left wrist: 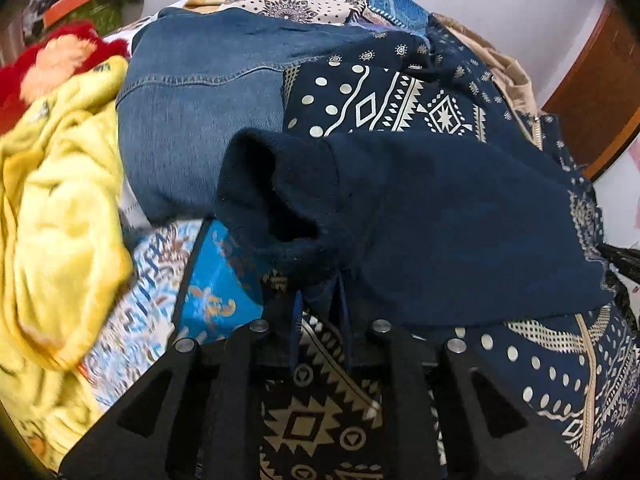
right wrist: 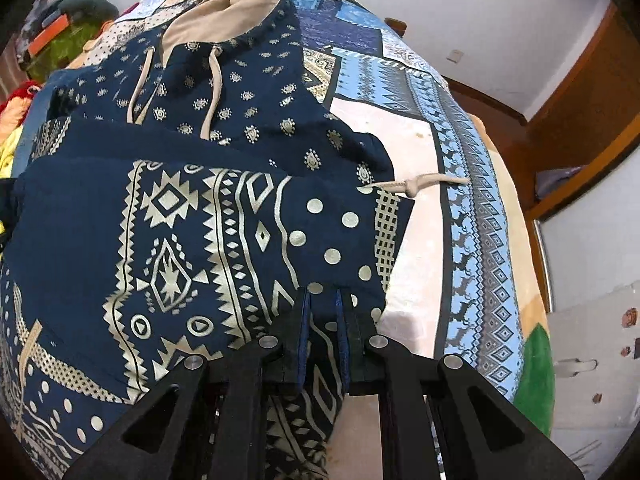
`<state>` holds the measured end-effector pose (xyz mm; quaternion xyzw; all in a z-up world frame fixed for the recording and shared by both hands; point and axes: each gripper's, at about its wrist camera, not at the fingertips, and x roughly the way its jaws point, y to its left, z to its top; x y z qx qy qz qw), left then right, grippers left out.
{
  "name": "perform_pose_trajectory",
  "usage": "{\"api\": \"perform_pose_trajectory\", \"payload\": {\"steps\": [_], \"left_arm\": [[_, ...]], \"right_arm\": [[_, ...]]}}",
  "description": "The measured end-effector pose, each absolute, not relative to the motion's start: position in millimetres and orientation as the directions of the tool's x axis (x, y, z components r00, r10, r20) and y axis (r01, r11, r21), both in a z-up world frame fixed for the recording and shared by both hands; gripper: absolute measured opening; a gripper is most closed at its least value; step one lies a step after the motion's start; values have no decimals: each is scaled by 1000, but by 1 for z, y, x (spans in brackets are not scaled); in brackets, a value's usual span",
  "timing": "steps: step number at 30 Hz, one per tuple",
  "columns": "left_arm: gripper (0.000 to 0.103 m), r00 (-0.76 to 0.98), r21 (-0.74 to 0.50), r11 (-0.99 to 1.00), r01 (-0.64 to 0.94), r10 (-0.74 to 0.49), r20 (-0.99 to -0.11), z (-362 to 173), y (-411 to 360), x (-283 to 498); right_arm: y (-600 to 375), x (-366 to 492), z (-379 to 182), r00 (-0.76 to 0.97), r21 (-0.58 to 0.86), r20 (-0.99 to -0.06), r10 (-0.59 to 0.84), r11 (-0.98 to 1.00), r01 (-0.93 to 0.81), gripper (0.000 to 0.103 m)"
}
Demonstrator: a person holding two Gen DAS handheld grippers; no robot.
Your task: Fold large clothes
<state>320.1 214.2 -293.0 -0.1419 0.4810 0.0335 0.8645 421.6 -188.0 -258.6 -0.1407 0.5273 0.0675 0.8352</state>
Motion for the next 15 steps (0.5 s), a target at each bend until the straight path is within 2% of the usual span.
{"api": "perform_pose_trajectory", "payload": {"steps": [2, 3, 4, 5, 6, 7, 8, 9, 13, 15], "left_arm": [[20, 530, -187, 963, -195, -57, -846, -293, 211, 315], [34, 522, -148, 968, -202, -21, -853, -294, 208, 312], [53, 511, -88, 972, -217, 36, -859, -295, 207, 310], [59, 506, -51, 973, -226, 72, -860, -298, 210, 310], [61, 500, -12, 974, -228, 107, -859, -299, 210, 305], [61, 491, -3, 975, -223, 110, -864, -300, 210, 302], [61, 475, 12, 976, -217, 117, -872, -302, 211, 299], [61, 468, 28, 976, -215, 128, -875, -300, 210, 296], [61, 444, 97, 977, -192, 175, -879, -290, 206, 279], [61, 460, 100, 977, -187, 177, -870, -277, 203, 275]], "right_arm": [[-188, 419, -259, 445, -206, -892, -74, 944, -257, 9], [-188, 416, -260, 460, -258, -880, -121, 933, -249, 9], [-187, 413, -262, 475, -314, -863, -171, 918, -241, 12], [-187, 410, -262, 490, -344, -850, -193, 908, -239, 18], [-188, 407, -262, 520, -393, -821, -234, 893, -219, 41], [-191, 404, -262, 560, -477, -766, -314, 863, -169, 80], [-195, 402, -262, 586, -519, -729, -354, 844, -136, 91], [-202, 402, -261, 591, -504, -731, -341, 854, -131, 98], [-226, 407, -250, 522, -333, -826, -212, 931, -149, 98], [-229, 407, -242, 516, -291, -839, -172, 943, -159, 98]]}}
